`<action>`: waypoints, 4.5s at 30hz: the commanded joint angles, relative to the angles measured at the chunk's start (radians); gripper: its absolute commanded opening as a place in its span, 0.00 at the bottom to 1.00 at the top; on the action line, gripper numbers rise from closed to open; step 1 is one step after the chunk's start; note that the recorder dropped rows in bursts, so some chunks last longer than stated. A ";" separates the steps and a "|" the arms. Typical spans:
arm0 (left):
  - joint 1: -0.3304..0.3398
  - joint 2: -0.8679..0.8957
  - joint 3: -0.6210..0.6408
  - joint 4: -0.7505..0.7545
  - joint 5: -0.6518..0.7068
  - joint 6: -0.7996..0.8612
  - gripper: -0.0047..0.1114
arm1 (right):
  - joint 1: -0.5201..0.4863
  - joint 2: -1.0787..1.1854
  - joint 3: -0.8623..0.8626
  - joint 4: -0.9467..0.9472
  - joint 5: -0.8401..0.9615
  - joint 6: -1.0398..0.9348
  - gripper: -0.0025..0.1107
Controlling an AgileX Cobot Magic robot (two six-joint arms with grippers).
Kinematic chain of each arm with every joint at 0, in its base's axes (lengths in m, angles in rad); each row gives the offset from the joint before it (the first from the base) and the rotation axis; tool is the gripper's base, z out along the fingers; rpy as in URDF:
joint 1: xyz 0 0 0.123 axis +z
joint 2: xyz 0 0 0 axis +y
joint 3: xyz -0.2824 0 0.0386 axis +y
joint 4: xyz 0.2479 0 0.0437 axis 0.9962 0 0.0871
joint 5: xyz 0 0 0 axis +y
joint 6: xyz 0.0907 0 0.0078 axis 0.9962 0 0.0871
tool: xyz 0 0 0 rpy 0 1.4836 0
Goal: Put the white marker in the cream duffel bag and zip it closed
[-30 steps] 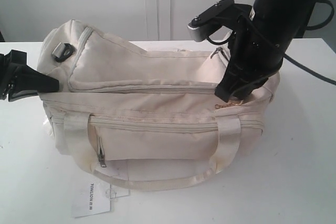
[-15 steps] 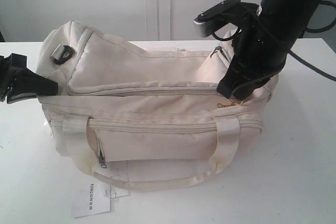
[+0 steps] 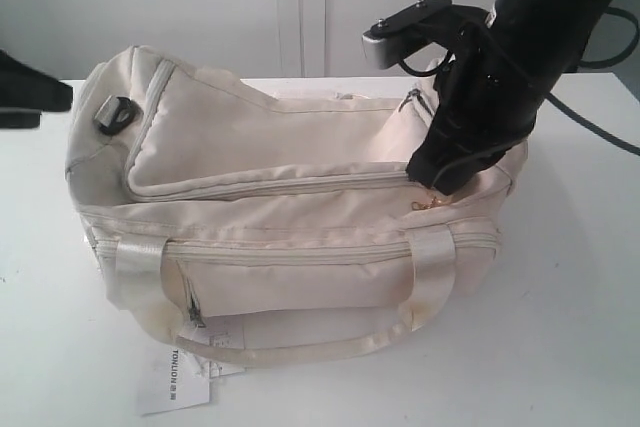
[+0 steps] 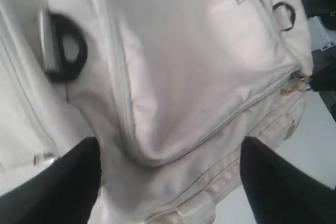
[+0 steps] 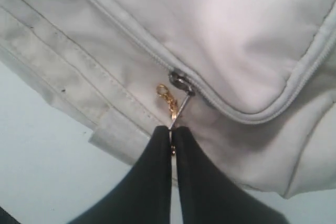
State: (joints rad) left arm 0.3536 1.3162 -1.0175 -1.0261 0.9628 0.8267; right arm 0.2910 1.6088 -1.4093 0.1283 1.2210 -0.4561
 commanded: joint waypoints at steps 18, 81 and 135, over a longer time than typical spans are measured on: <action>-0.689 0.060 -0.032 -0.108 -0.258 0.479 0.69 | -0.012 -0.012 0.004 0.052 0.000 -0.086 0.02; -0.774 0.377 -0.183 -0.020 -0.386 0.561 0.75 | -0.015 -0.061 0.004 0.065 0.000 -0.147 0.02; -0.774 0.359 -0.183 0.121 -0.393 0.272 0.04 | -0.085 -0.061 0.004 -0.128 -0.068 -0.090 0.02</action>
State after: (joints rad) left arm -0.4185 1.6923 -1.1980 -0.9125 0.5230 1.1084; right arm 0.2197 1.5581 -1.4093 0.0373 1.1688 -0.5515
